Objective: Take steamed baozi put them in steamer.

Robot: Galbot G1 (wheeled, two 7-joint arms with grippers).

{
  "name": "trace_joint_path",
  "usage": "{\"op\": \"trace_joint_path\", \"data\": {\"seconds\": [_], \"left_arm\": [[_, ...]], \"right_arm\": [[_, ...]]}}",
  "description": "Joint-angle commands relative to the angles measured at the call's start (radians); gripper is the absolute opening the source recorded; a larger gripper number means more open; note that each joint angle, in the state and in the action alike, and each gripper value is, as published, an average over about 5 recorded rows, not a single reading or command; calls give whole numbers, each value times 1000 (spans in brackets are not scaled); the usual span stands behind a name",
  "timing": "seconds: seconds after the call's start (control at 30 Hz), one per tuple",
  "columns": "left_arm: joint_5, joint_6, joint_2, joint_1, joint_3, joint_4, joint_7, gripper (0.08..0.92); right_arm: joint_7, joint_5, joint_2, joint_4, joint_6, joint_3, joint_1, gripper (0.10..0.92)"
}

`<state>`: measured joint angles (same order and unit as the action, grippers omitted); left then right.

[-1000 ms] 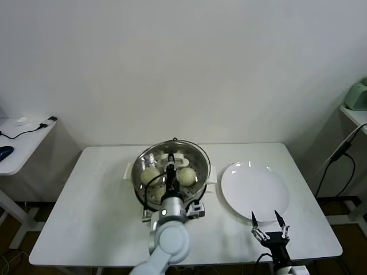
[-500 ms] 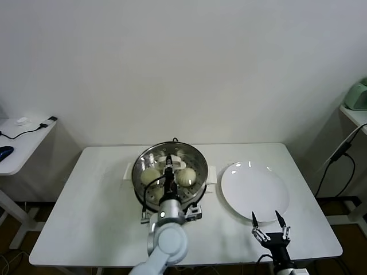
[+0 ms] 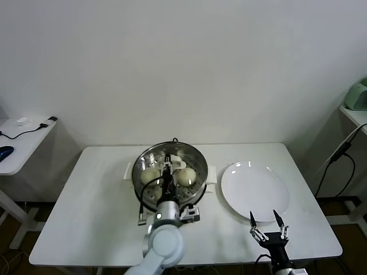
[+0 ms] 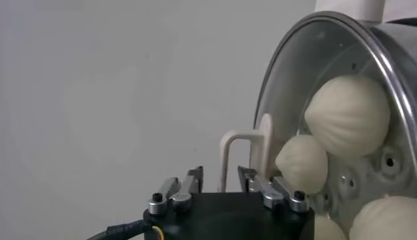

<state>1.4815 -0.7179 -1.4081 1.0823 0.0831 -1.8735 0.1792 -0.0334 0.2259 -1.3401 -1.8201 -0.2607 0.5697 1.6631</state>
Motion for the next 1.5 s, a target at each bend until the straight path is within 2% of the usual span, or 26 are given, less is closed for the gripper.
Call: {"op": "trace_joint_path", "data": {"seconds": [0.03,0.23,0.4,0.57,0.7,0.83,0.9,0.97,1.07,1.2,1.5], "left_arm": [[-66,1,14,8,2,-56,10,476],[-170,33,49,65,-36,-198,-21,650],[-384,92,107,157,-132,-327,-114,784],[-685,259,122,269,-280,-353,-349,821],[-1021,382,92,362,-456,-346,-402,823],[-1605,537,112,390,-742,-257,-359,823],[-1819,611,162,395,-843,-168,-329,823],[-1929,667,212,406,-884,-85,-309,823],[-1993,732,247,417,-891,16,-263,823],[-2011,789,248,430,-867,99,-196,823],[-1960,839,226,458,-808,131,-147,823]], "right_arm": [[-1,-6,-6,1,7,-4,-7,823],[-4,-11,-11,15,13,-9,-15,823],[-9,-2,-10,21,19,-13,-22,823],[2,46,-5,16,13,-7,-30,823],[10,66,9,9,-6,0,-28,823],[8,63,24,14,-22,5,-24,823],[11,62,28,21,-25,7,-26,823],[13,61,26,25,-30,7,-29,823],[13,60,20,24,-35,4,-31,823],[14,59,15,24,-34,0,-34,823],[20,61,9,29,-33,-2,-33,823]]}}
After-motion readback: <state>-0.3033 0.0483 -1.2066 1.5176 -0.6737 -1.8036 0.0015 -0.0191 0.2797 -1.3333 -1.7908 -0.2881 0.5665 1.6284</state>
